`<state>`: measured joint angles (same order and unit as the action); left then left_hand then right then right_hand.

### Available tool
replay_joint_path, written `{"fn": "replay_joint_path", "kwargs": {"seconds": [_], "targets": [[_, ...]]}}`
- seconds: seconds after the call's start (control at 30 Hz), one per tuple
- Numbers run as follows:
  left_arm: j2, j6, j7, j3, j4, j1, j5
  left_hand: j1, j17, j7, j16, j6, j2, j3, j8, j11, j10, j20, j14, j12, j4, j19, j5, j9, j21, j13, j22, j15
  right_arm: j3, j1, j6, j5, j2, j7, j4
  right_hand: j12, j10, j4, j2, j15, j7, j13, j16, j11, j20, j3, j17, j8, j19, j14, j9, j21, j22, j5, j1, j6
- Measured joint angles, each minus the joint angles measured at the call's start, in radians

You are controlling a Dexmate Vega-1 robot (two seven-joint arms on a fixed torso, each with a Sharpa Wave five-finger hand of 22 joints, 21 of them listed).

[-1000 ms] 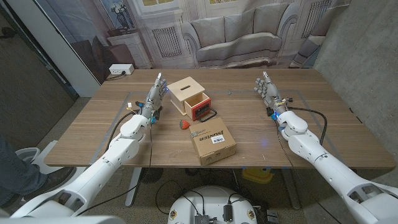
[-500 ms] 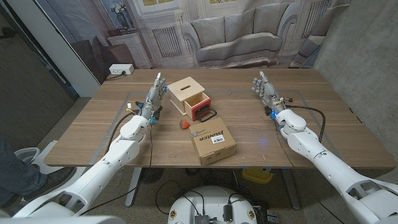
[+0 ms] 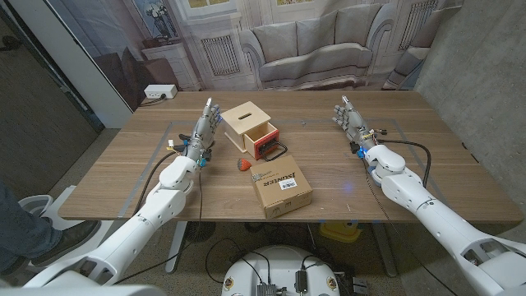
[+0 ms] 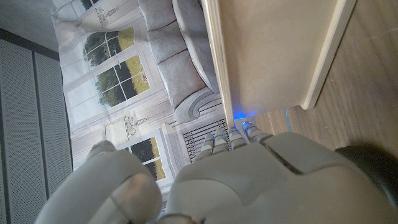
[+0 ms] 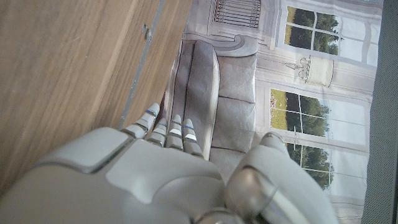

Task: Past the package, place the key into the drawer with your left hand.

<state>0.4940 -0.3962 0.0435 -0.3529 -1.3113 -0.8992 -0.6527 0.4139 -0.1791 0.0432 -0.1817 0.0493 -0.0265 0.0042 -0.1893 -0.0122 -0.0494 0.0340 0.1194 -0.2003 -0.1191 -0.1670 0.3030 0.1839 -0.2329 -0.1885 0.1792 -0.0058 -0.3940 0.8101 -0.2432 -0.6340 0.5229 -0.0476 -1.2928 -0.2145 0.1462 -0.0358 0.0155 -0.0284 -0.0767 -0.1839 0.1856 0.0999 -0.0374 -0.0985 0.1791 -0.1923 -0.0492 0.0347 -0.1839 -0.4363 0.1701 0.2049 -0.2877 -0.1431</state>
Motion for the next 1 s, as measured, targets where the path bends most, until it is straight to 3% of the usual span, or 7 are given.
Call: {"fn": "replay_joint_path", "kwargs": {"seconds": [1.0], "targets": [[-0.029,-0.058,0.059,-0.008,0.053,0.024,-0.013,0.005,0.0,-0.004,-0.008,-0.004,0.005,-0.003,-0.008,0.0,0.008,0.0,-0.004,-0.008,0.003,0.0,0.0,0.0,0.009,0.0,0.0,-0.004,0.007,0.009,-0.004,0.009,0.016,0.007,-0.031,0.0,0.011,0.0,0.0,0.0,0.0,0.0,0.0,0.0,0.0,0.0,0.0,0.0,-0.007,0.0,0.0,0.014,0.0,0.0,0.0,0.0]]}}
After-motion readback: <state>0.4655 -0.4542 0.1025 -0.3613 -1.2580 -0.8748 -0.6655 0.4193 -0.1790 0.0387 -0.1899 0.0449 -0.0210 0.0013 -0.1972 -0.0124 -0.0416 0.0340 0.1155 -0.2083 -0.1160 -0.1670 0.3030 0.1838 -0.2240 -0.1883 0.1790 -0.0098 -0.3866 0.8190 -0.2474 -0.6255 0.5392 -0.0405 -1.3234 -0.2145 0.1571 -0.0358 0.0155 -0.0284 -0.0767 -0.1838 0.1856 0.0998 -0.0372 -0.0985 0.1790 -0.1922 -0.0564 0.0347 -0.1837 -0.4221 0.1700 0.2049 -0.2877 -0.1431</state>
